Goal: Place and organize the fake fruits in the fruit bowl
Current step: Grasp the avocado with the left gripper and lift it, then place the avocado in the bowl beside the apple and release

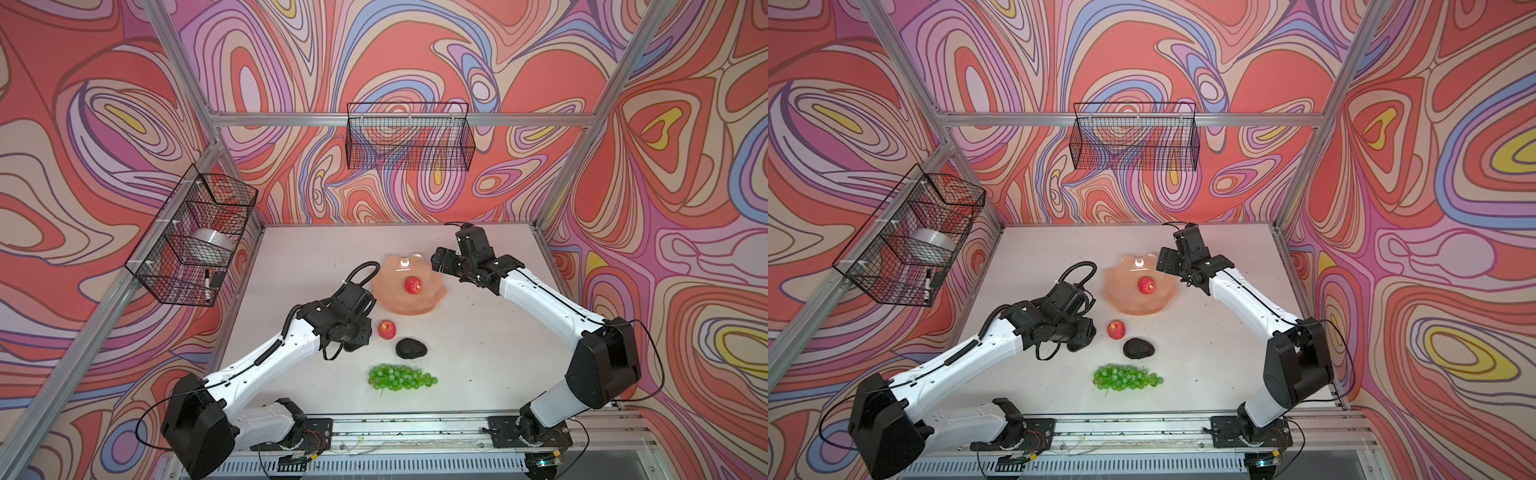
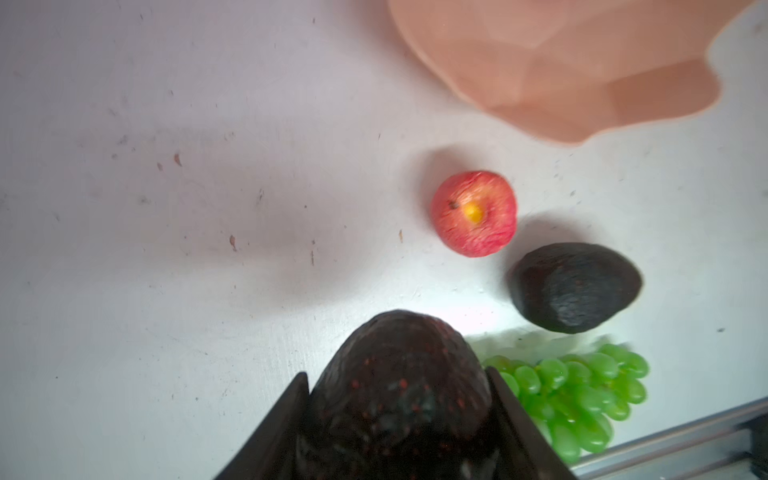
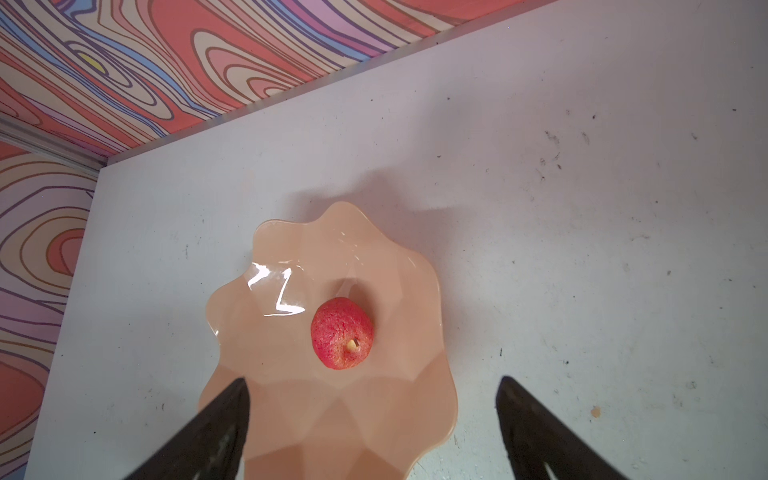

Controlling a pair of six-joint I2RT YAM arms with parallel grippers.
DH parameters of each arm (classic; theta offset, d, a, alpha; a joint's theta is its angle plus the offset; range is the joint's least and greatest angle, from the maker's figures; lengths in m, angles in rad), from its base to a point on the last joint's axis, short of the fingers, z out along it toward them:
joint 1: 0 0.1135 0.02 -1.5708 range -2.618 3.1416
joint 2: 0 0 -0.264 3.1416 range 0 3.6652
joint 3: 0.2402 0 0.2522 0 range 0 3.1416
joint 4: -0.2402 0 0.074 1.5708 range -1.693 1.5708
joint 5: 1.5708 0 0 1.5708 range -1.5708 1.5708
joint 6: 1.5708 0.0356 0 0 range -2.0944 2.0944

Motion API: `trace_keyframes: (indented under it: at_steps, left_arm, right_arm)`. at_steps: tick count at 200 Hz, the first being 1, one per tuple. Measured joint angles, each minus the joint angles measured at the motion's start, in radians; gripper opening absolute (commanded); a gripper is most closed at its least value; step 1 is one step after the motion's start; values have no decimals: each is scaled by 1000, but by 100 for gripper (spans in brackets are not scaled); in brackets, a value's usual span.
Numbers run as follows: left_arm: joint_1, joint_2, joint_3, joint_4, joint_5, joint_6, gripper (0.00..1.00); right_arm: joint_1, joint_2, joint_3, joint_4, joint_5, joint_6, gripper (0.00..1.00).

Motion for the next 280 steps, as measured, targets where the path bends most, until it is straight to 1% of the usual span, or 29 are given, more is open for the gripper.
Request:
trace_keyframes:
  at_steps: [18, 31, 54, 79, 105, 126, 153, 177, 208, 254, 280]
  left_arm:
    - [0, 34, 95, 9, 1, 11, 49]
    - [1, 99, 182, 17, 1, 28, 49]
    - [7, 279, 357, 42, 5, 53, 49]
    - [19, 456, 504, 63, 22, 60, 48]
    - [30, 611, 624, 75, 28, 54, 48]
    - [38, 715, 692, 82, 33, 34, 48]
    - [40, 816, 737, 89, 35, 2, 48]
    - [42, 866, 743, 89, 32, -29, 48]
    - [50, 881, 743, 91, 23, -69, 48]
    - [61, 883, 741, 134, 24, -122, 49]
    - [64, 904, 741, 143, 23, -141, 53]
  right_arm:
    - [0, 0, 0, 0, 0, 0, 96]
    - [0, -2, -3, 0, 0, 0, 96]
    - [-2, -31, -27, -9, 6, -1, 96]
    - [-4, -79, -57, -23, 11, -1, 96]
    - [-6, -128, -92, -24, 11, 4, 96]
    - [-6, -153, -119, -29, 11, 11, 96]
    - [-7, -175, -158, -39, 7, 20, 96]
    - [-7, -194, -195, -50, 6, 32, 96]
    - [-7, -219, -224, -60, 3, 41, 96]
    - [-7, -227, -226, -63, 3, 42, 96]
    - [-7, -227, -226, -64, 3, 42, 96]
